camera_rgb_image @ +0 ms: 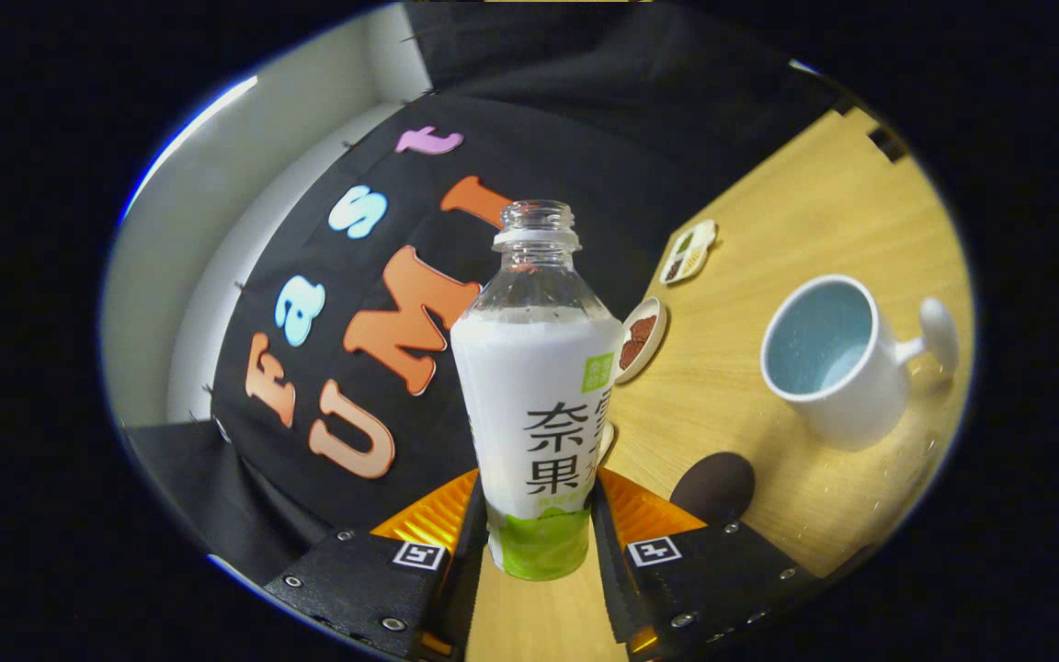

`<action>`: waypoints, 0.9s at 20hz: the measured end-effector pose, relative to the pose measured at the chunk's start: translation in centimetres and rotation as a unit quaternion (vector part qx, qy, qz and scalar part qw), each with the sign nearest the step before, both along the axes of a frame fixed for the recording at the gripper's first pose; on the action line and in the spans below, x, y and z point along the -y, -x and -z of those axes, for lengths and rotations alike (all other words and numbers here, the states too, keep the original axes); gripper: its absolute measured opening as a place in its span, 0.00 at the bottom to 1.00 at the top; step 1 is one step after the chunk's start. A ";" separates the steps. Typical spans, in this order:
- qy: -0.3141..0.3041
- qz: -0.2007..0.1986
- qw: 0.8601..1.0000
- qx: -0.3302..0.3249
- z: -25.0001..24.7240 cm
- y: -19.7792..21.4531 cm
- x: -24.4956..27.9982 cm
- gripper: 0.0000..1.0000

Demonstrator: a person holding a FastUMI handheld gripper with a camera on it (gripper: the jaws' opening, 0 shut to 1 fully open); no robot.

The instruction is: Take the bottle from table, then pour the juice into the cup, finally place the bottle on the coaster

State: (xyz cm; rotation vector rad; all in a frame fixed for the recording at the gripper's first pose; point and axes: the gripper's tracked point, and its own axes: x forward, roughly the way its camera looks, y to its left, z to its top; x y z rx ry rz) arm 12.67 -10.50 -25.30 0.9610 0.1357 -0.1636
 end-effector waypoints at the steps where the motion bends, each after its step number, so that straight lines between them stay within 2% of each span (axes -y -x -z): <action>1: 0.045 -0.010 0.999 -0.001 -0.1 -0.2 0.0 0.57; 3: 0.120 -0.027 0.992 0.001 -0.5 -0.8 -0.3 0.57; 8: 0.229 -0.044 0.972 -0.003 0.6 -1.5 -0.7 0.57; 11: 0.315 -0.052 0.947 -0.023 1.5 -2.2 0.0 0.57; 15: 0.383 -0.056 0.921 -0.052 3.1 -2.8 0.7 0.57; 18: 0.440 -0.065 0.892 -0.079 4.0 -3.2 1.5 0.57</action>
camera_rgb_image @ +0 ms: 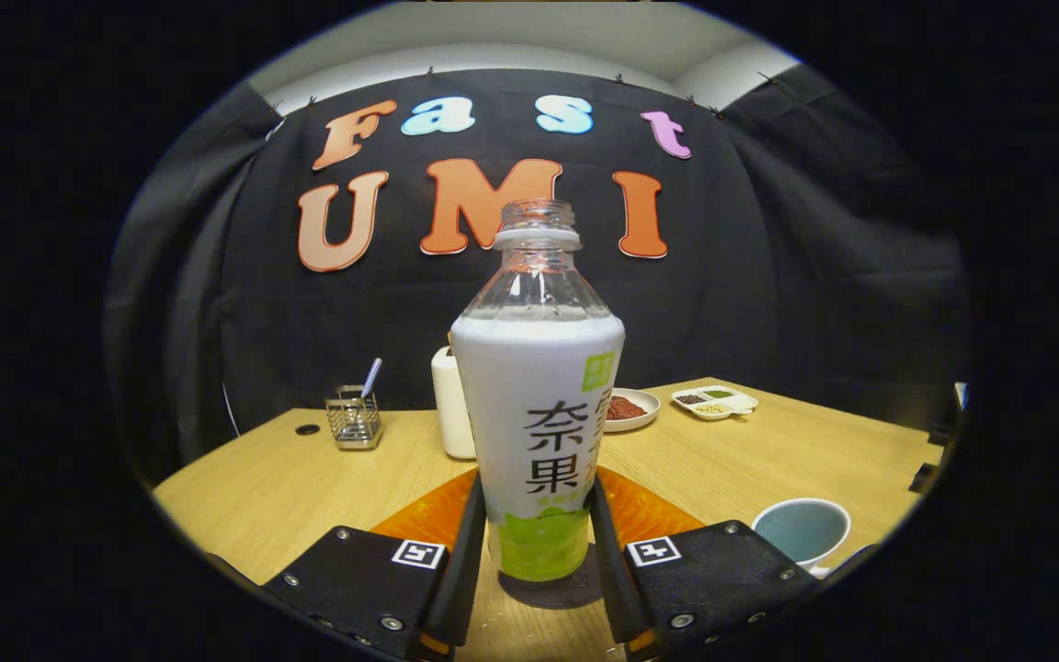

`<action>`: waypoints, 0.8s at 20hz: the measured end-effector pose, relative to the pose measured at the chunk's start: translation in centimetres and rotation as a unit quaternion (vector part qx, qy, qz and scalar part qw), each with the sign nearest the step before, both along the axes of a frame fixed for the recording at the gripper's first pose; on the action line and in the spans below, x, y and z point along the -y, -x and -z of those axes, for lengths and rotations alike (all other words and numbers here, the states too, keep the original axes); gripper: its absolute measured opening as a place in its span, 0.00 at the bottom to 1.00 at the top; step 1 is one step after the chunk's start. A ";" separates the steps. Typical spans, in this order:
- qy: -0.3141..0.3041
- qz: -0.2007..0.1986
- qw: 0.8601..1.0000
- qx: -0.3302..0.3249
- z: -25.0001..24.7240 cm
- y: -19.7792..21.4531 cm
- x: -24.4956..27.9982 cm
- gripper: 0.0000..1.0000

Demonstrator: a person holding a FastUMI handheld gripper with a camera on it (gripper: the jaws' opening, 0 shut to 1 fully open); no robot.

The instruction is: Take the bottle from table, then pour the juice into the cup, finally place the bottle on the coaster

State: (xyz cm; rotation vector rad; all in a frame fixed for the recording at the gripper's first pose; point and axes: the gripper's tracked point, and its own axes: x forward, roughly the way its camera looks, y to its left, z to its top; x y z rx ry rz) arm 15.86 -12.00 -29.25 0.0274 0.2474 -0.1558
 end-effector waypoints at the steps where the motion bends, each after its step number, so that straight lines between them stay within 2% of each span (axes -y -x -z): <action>1: 0.014 -0.002 1.000 -0.007 0.4 -0.1 0.0 0.58; 4: 0.035 -0.021 0.999 -0.026 1.5 -0.3 -0.8 0.58; 6: 0.046 -0.015 0.998 -0.042 2.1 -0.3 -0.2 0.58; 13: 0.025 0.005 0.997 -0.073 4.5 -0.4 1.0 0.57; 16: 0.024 0.006 0.997 -0.078 4.6 -0.5 1.2 0.64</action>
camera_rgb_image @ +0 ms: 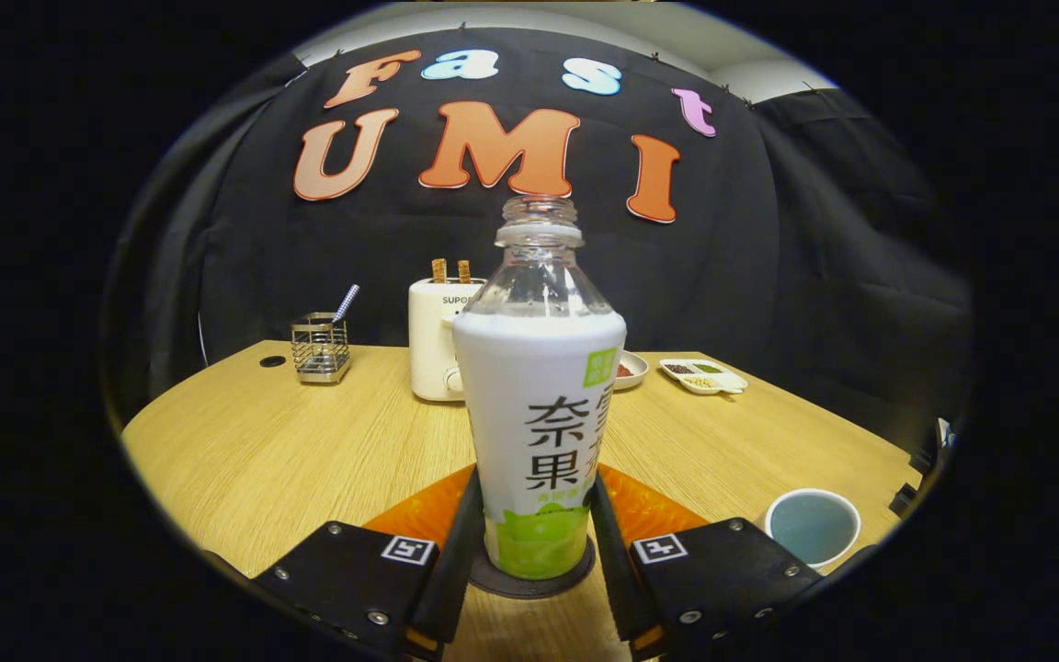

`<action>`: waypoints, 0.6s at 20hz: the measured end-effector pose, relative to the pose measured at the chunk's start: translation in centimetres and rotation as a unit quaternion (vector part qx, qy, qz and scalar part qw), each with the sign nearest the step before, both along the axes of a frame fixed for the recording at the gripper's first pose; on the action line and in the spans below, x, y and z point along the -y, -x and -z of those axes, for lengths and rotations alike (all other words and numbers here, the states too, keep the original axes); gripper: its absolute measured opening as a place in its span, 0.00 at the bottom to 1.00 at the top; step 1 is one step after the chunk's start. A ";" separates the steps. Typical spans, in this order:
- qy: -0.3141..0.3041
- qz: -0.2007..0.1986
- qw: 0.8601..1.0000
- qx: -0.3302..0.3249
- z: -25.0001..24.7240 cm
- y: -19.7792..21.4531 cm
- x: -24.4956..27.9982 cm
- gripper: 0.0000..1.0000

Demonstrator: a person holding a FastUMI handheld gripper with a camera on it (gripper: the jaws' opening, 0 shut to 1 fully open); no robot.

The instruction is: Take the bottle from table, then pour the juice into the cup, finally place the bottle on the coaster

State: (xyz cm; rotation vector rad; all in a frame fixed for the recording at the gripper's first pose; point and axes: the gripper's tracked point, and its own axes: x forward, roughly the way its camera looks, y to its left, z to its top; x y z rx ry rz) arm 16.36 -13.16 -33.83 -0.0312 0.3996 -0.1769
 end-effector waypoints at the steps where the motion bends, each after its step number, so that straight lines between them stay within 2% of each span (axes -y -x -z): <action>1: -0.008 -0.002 1.000 -0.002 0.0 0.0 -0.2 0.65; 2: -0.017 -0.005 1.000 0.000 -0.1 0.1 -0.5 0.67; 6: -0.025 0.006 0.999 0.022 -2.0 0.8 -0.3 0.88; 8: -0.029 0.012 0.999 0.042 -3.9 1.3 -0.3 0.92; 12: -0.030 0.015 0.994 0.103 -9.7 2.9 -0.4 0.93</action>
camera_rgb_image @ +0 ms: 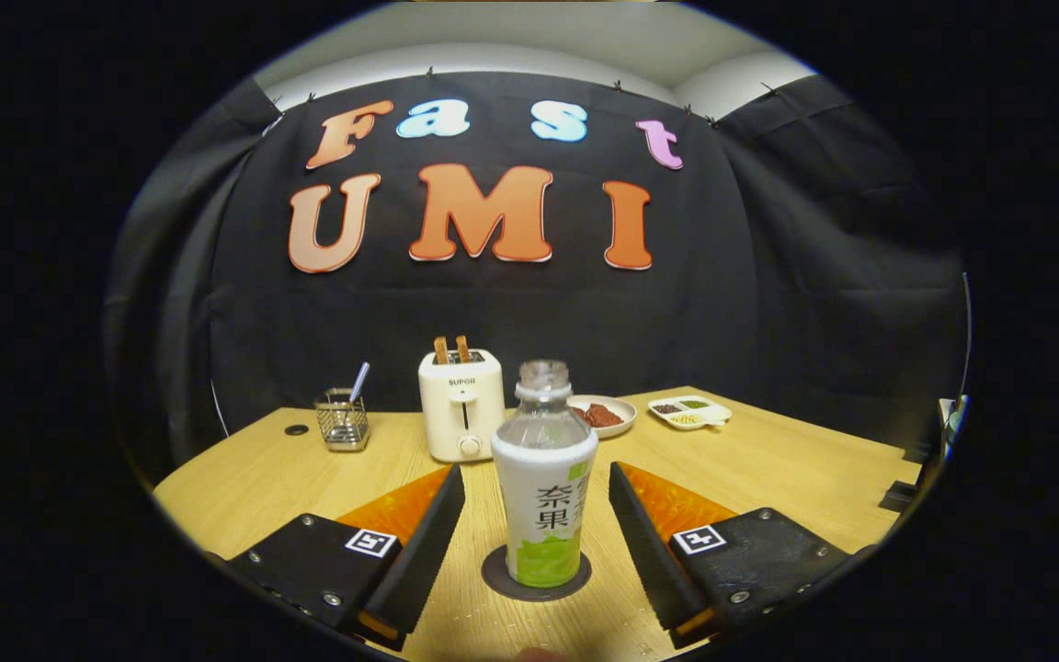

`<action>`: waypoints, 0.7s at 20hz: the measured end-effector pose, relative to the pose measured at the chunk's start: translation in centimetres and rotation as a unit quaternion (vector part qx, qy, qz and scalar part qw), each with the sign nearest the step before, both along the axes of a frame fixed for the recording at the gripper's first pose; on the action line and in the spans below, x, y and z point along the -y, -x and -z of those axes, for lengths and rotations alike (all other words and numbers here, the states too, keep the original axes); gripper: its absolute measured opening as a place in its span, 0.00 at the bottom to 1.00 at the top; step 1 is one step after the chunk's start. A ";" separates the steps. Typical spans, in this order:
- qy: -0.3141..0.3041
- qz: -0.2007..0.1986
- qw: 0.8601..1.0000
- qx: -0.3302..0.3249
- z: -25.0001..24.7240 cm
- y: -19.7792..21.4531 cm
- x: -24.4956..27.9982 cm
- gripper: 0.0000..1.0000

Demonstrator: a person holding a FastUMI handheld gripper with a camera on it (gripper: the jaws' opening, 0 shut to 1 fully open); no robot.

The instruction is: Take the bottle from table, then pour the juice into the cup, finally place the bottle on the coaster

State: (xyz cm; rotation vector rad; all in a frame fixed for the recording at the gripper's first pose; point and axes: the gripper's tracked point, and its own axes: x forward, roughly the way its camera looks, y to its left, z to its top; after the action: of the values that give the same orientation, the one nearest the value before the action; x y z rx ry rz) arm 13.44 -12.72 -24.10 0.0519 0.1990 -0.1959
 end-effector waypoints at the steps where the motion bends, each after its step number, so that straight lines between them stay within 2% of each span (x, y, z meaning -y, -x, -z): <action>1: 0.003 -0.002 1.000 0.012 -1.6 0.4 -0.3 0.93; 8: 0.011 -0.031 0.997 0.063 -11.5 5.1 -3.3 0.94; 14: 0.031 -0.072 0.992 0.096 -19.2 8.4 -6.7 0.93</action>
State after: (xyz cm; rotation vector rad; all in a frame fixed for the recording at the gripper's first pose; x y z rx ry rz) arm 5.04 -6.01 -4.86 -0.0063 0.0052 -0.0517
